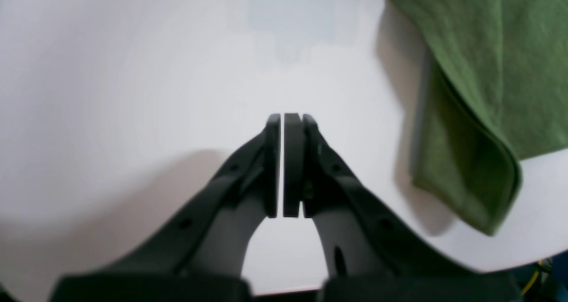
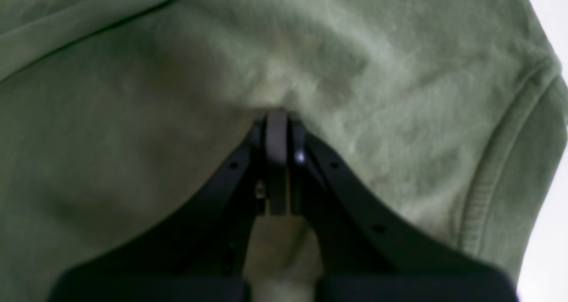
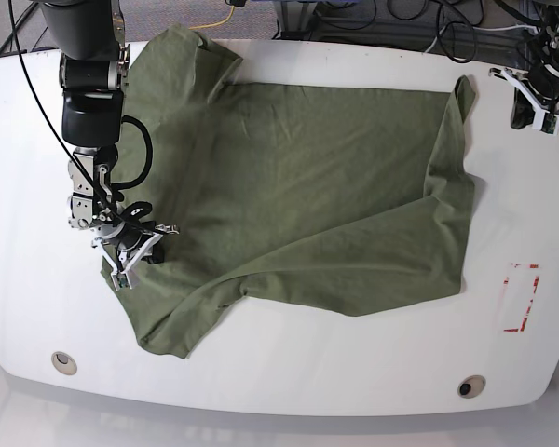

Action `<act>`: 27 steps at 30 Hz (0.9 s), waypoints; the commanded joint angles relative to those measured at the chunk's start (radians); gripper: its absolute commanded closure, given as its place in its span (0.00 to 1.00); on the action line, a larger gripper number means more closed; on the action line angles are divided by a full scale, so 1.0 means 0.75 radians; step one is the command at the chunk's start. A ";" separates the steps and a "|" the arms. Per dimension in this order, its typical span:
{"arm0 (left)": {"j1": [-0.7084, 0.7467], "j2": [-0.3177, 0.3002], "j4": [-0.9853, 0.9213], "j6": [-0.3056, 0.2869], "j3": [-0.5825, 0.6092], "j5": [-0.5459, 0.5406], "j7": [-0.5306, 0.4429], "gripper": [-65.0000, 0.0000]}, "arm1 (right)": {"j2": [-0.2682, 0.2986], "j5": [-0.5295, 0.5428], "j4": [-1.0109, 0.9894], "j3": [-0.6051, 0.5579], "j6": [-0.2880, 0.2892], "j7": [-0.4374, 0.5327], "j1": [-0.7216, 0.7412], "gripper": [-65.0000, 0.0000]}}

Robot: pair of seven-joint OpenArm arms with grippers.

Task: Layout the t-shirt on the table in an organized manner, then fold the t-shirt properly
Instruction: 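Move the left gripper to the shirt's shoulder corner and lower it, then grasp the shoulder corner with the left gripper while right holds the hem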

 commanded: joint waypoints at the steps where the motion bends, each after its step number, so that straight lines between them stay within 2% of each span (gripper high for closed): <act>1: -0.001 -0.011 0.043 -0.001 0.017 -0.022 -0.027 1.00 | 0.015 -0.011 0.013 0.003 0.001 -0.025 0.020 0.99; 6: -0.003 0.024 0.110 -0.001 0.152 -0.022 -0.027 1.00 | 0.015 -0.011 0.013 0.003 0.001 -0.025 0.020 0.99; 11: -0.007 0.081 0.162 -0.001 0.213 -0.014 -0.027 1.00 | 0.013 -0.011 0.013 0.003 0.001 -0.025 0.020 0.99; 17: -0.005 0.089 0.174 -0.001 0.270 -0.020 -0.025 0.97 | -0.009 -0.011 0.013 0.003 0.001 -0.025 0.020 0.99; 19: -0.003 0.091 0.174 -0.001 0.272 -0.020 -0.025 0.90 | -0.009 -0.011 0.013 0.003 0.001 -0.025 0.020 0.99; 22: -0.003 0.093 0.172 -0.001 0.272 -0.030 -0.025 0.75 | -0.011 -0.011 0.013 0.003 0.001 -0.025 0.020 0.99; 27: 0.003 0.093 0.157 -0.001 0.238 -0.153 -0.013 0.51 | -0.011 -0.011 0.013 0.003 0.001 -0.025 0.020 0.99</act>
